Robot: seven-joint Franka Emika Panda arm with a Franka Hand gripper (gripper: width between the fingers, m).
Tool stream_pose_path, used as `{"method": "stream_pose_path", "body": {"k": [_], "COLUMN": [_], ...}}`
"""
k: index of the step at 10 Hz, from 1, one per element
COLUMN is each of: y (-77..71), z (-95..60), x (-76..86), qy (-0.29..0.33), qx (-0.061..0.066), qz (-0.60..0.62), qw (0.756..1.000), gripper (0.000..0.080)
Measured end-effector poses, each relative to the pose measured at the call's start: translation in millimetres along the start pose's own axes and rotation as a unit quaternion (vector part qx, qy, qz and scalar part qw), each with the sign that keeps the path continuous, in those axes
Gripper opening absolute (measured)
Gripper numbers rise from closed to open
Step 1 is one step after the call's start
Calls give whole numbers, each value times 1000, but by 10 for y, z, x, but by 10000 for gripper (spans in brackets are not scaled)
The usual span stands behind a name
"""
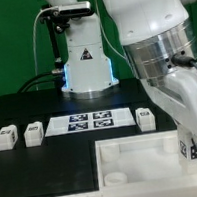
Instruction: Assemble one leg
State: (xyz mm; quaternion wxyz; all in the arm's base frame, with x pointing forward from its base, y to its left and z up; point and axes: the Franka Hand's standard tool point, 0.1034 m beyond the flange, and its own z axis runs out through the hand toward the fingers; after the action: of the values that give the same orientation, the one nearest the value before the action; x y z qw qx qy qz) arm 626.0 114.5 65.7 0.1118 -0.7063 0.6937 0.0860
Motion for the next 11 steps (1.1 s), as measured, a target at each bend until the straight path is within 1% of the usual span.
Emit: {"method": "stream_pose_path", "body": {"k": [1,3,5,7,8,9,10,11], "y": [-3,-18,-41,-54,-35,-35,-34,-23], "z": [-1,-4,-18,-33,-14,-11,-10,-16], "x": [-3,-5,16,48,41,39,39,20], "qy": [-1,-3,-2,1,1,1,1,0], "qx": [1,5,10,13,10,10,9,9], "qz": [58,136,219,253,246,246,246,238], "qw": [998,991,976,968,969,969,969,971], "gripper": [294,294,294,303,303,477,610,637]}}
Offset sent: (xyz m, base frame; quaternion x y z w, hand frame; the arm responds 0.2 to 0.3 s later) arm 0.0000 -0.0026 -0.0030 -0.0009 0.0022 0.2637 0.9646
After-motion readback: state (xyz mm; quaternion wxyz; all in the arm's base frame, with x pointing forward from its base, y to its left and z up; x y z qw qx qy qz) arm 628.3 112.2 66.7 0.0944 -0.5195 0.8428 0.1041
